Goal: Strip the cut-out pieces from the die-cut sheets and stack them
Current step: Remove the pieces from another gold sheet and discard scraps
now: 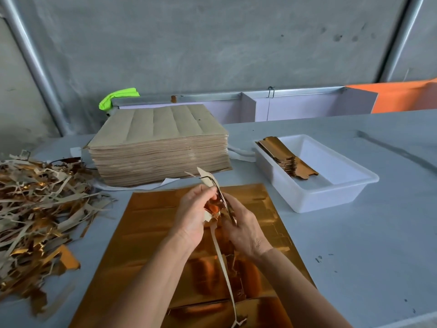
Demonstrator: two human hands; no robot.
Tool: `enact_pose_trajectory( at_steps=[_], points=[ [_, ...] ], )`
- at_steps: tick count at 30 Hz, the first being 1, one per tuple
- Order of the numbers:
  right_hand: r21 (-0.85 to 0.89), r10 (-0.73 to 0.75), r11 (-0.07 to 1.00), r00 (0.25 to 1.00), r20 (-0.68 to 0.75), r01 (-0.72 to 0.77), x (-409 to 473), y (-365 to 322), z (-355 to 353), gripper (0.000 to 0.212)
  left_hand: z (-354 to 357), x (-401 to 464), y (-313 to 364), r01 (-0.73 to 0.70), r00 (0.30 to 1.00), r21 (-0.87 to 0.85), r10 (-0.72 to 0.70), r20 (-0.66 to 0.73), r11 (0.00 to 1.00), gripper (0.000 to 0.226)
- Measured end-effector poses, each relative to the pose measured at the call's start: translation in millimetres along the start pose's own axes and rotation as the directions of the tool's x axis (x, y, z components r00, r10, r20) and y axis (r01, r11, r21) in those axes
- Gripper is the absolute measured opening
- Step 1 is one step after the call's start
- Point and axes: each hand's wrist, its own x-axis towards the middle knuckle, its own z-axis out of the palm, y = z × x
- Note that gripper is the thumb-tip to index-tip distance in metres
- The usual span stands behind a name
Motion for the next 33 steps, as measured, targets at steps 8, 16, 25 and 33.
enact_pose_trajectory(
  at_steps=[8,16,25,33],
  points=[
    [0.263,0.364,0.917,0.898,-0.247,-0.299,5.9,2.9,-4.9,0.022,-9.0,3.5,-6.9,-0.003,0.992,-0.045,-0.003,-0.13,0.999,0.029],
    [0.775,0.852,0.456,0.467,-0.237,-0.438,0.2,21.4,-49.9,0.012,-32.5,14.4,-8.2,-0.063,0.908,-0.179,-0.018,-0.418,0.982,0.028],
    [0.84,0.878,0.365,0.449,-0.166,-0.402,-4.1,12.3,-64.0,0.041,-43.7,14.2,-15.5,-0.053,0.961,0.406,0.157,-0.228,0.912,0.019],
    [0.65,0.745,0.597,0.625,-0.231,-0.471,-5.8,-7.9,-40.9,0.008,-10.9,0.7,-63.6,-0.081,0.967,0.791,-0.145,0.21,0.607,0.022]
  ],
)
